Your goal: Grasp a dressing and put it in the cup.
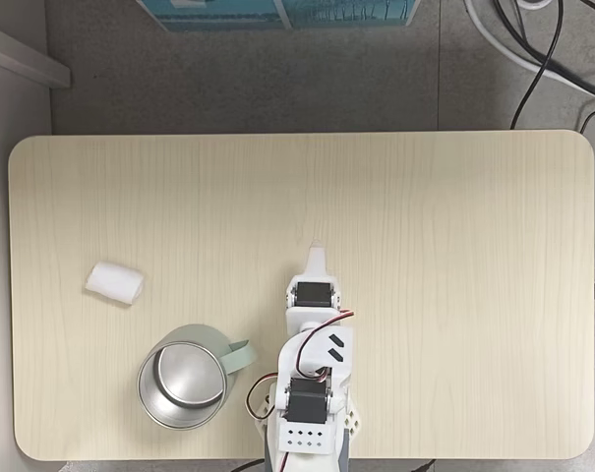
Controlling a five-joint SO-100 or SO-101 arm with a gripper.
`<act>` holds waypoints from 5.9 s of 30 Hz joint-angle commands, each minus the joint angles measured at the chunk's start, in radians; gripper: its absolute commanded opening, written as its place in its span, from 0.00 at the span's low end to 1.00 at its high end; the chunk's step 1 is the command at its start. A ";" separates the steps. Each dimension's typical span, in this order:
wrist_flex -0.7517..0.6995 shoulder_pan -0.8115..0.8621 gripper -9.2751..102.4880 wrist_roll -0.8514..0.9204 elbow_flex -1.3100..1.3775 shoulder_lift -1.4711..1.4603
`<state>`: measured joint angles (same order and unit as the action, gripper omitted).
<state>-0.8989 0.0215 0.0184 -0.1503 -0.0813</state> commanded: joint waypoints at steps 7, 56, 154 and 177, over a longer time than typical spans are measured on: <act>0.000 0.012 0.08 -0.018 -0.003 -0.005; -0.664 -0.261 0.08 0.466 -1.654 1.083; -0.936 -1.025 0.08 1.341 -2.283 2.355; -0.940 -1.109 0.08 1.284 -1.793 1.427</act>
<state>-1.7963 -1.0830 1.3116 -1.9865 1.4680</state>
